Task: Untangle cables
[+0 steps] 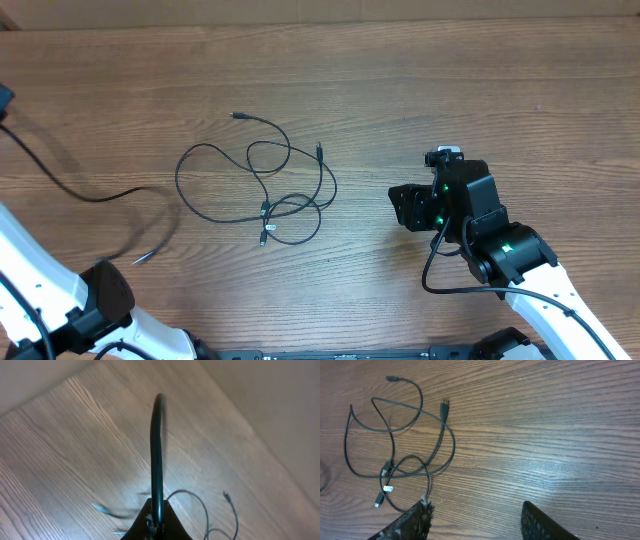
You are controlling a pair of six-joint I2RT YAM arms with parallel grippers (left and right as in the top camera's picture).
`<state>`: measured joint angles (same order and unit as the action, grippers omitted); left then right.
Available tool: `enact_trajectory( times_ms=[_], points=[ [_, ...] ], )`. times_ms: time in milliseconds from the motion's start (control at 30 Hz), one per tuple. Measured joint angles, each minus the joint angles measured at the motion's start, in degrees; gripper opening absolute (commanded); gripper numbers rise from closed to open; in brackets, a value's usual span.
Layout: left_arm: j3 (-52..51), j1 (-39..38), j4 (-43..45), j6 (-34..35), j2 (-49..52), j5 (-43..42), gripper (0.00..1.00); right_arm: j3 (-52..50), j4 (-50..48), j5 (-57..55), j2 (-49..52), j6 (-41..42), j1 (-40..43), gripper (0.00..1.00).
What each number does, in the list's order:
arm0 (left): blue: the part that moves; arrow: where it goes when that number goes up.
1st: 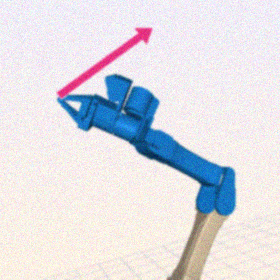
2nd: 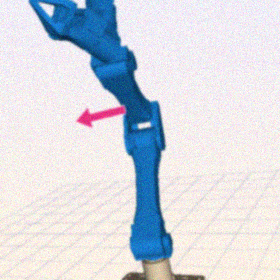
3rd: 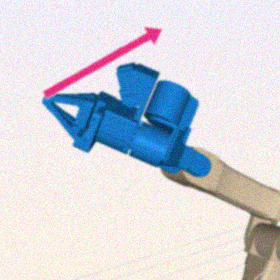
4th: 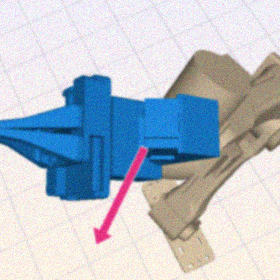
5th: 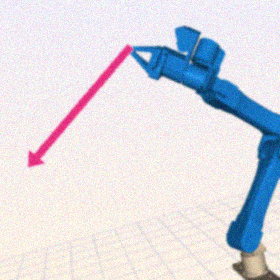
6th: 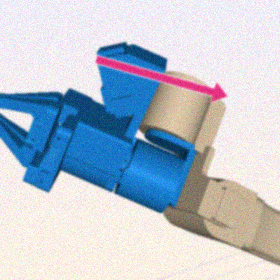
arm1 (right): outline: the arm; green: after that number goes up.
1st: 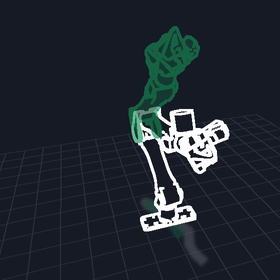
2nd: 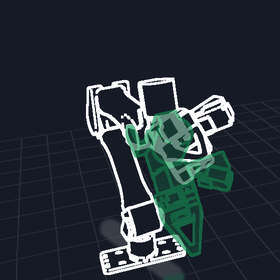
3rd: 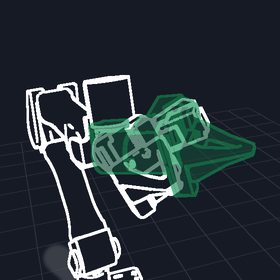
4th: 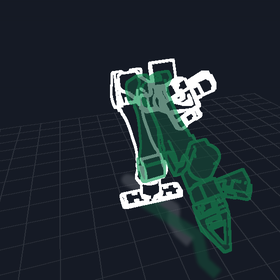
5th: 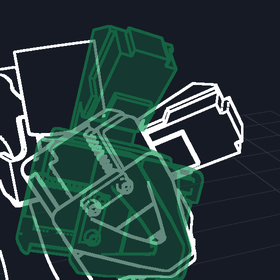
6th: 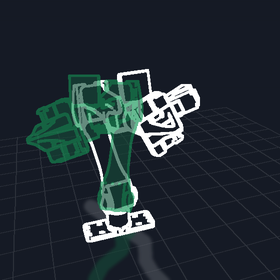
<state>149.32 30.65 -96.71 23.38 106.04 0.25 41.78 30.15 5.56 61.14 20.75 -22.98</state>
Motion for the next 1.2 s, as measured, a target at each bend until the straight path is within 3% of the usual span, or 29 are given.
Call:
enact_trajectory(
  times_ms=[500, 833, 1200],
  points=[
    [-2.7, -0.6, 0.6, 0.4, 0.5, 7.0, 0.04, 0.0, 1.2, 0.0, 0.0, 0.0, 0.0, 0.54],
    [-2.7, -0.2, 0.3, 9.6, 0.5, 17.4, 0.04, 0.0, 1.5, 0.0, 0.0, 0.0, 0.0, 0.54],
    [-2.7, 0.7, 6.5, 13.8, 0.6, 19.6, 0.04, 0.0, 1.6, 0.0, 0.0, 0.0, 0.0, 0.53]
  ],
)
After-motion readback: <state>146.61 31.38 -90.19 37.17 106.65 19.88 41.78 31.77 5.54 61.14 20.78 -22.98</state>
